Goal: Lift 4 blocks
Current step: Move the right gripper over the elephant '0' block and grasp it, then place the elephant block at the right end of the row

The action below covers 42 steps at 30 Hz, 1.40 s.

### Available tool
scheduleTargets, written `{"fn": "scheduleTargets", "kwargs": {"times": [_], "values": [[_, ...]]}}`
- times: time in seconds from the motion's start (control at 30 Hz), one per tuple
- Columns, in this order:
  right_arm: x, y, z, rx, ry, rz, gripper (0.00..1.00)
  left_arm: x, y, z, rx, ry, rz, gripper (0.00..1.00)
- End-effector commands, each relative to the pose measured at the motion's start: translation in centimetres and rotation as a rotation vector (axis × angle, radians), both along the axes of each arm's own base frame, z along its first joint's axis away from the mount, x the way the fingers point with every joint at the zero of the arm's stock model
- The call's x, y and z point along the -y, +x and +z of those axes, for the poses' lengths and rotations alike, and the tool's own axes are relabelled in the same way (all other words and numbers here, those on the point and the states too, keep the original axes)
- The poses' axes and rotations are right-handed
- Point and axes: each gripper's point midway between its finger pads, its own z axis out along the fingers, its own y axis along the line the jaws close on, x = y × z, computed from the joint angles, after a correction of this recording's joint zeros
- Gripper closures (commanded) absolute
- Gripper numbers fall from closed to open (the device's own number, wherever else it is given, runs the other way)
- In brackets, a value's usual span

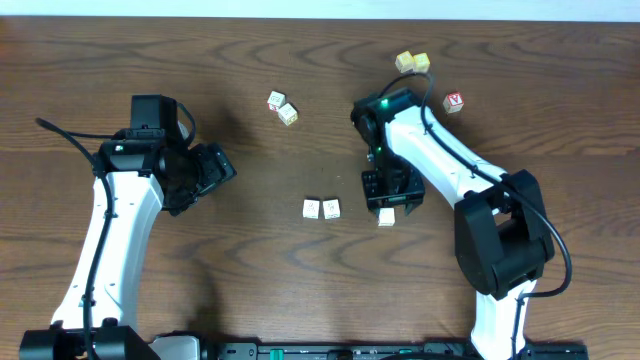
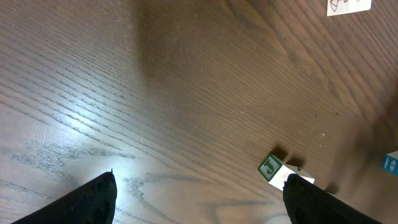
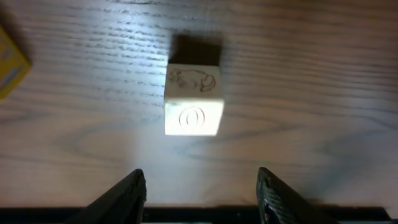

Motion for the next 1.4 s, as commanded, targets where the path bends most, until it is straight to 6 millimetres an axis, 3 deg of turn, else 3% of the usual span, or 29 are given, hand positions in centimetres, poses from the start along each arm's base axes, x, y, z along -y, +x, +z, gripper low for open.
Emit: {"fn": "scheduleTargets", "kwargs": {"times": [0.0,0.2,0.57,0.8,1.07,1.37], "values": [[0.2,-0.2,-1.1,0.010,-0.027,-0.036,0.45,-0.1,-0.2,-0.1,-0.007,0.002,0.005,0.14],[-0.3,0.3,-3.0,0.049,0.007,-0.064,0.45,-0.1,-0.2,-0.1,-0.007,0.002,0.005,0.14],[-0.1,-0.2,-3.8,0.038,0.007,-0.066,0.47,-0.1,-0.2,-0.1,-0.007,0.002,0.005,0.14],[-0.2,-0.4,-4.9,0.044,0.020,-0.069,0.53,-0.1,-0.2,-0.1,-0.007,0.002,0.005,0.14],[-1.9,0.2,-5.0,0.059,0.104,-0.087,0.76,-0.1,-0.2,-0.1,-0.007,0.002,0.005,0.14],[-4.9,1.0,-5.2,0.101,0.212,-0.069,0.75,-0.1,-0.2,-0.1,-0.007,0.002,0.005,0.14]]}}
